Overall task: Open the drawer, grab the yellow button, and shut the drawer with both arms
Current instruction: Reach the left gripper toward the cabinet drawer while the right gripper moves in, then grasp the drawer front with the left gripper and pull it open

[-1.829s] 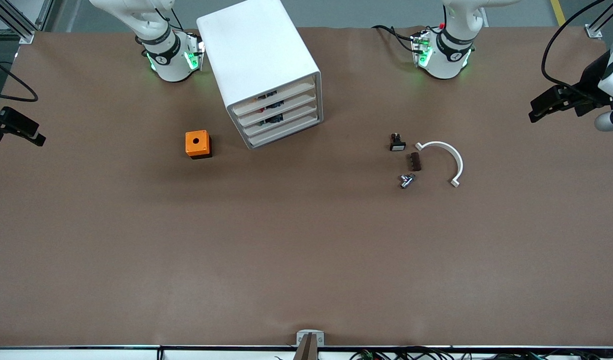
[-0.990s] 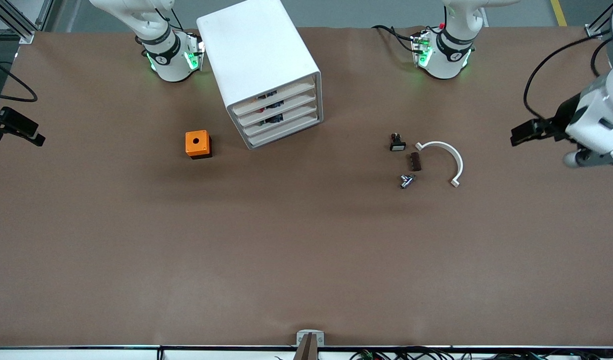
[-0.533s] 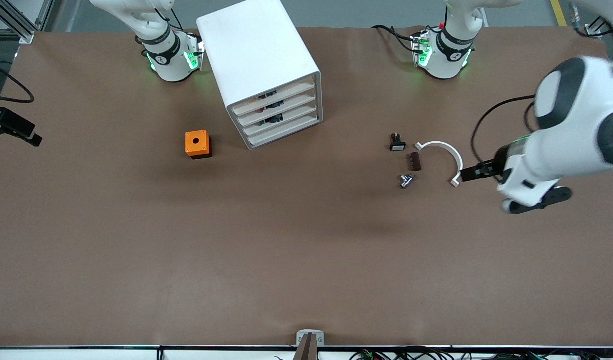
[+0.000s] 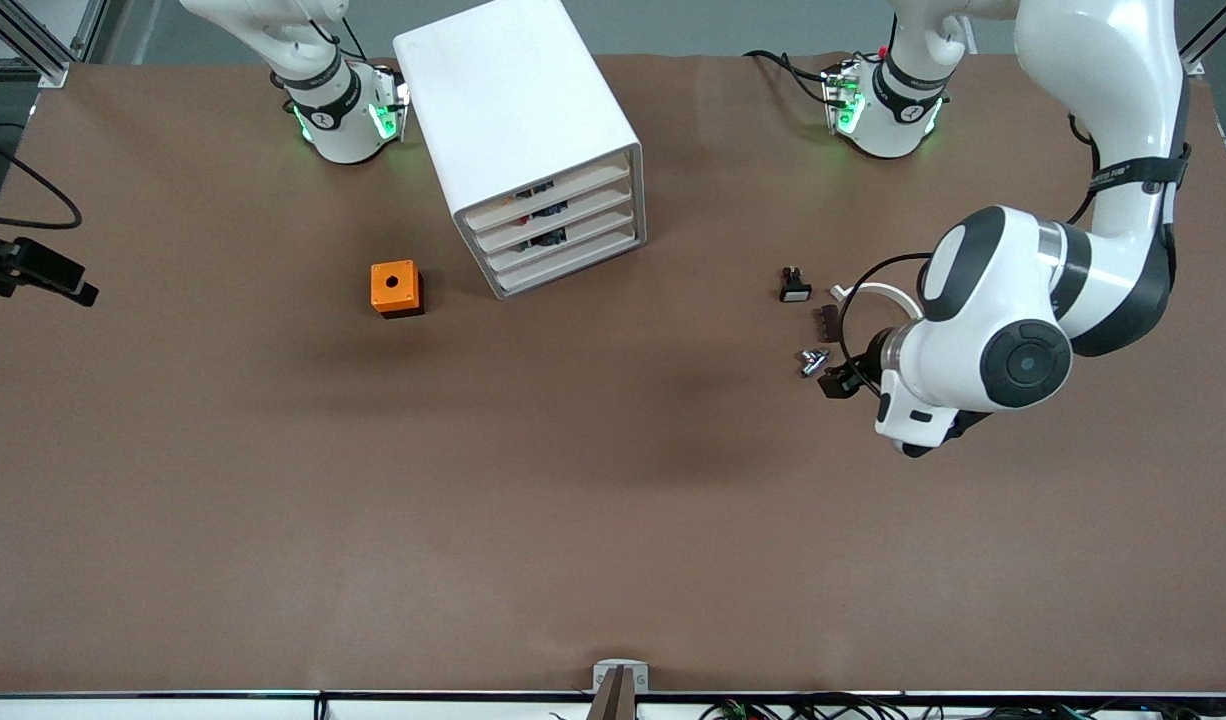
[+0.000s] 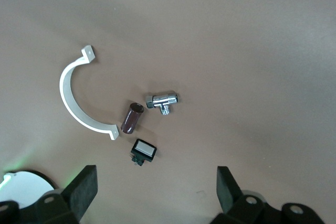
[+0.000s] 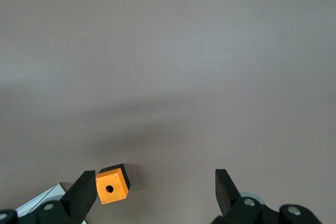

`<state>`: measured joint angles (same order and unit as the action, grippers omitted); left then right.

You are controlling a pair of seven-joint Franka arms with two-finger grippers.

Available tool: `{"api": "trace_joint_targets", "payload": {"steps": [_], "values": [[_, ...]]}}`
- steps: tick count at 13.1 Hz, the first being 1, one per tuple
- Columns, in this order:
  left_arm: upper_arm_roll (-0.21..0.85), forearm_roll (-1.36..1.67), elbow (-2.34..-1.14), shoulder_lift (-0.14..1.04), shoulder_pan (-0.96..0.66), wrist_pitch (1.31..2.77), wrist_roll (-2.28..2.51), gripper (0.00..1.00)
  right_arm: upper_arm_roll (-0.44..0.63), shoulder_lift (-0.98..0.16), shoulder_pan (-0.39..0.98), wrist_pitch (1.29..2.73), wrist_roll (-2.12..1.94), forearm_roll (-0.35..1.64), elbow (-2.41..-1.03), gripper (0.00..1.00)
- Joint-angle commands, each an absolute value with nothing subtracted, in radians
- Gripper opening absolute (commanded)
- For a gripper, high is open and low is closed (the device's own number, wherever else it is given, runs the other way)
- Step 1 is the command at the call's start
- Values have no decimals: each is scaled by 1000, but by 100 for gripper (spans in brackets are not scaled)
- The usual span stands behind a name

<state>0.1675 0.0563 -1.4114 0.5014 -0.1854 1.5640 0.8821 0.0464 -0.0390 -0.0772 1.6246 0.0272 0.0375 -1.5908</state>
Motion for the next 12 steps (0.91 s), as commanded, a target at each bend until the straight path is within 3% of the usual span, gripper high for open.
{"api": "trace_joint_targets", "payload": {"steps": [1, 8, 12], "values": [[166, 69, -1376, 561, -245, 1558, 1064, 100, 2, -116, -92, 1621, 119, 57, -1519, 100], [167, 275, -1378, 638, -348, 1557, 1592, 100, -123, -227, -75, 1623, 486, 51, -1454, 100], [176, 400, -1387, 655, -408, 1525, 1886, 99, -176, -227, -75, 1606, 697, 61, -1443, 100]]}}
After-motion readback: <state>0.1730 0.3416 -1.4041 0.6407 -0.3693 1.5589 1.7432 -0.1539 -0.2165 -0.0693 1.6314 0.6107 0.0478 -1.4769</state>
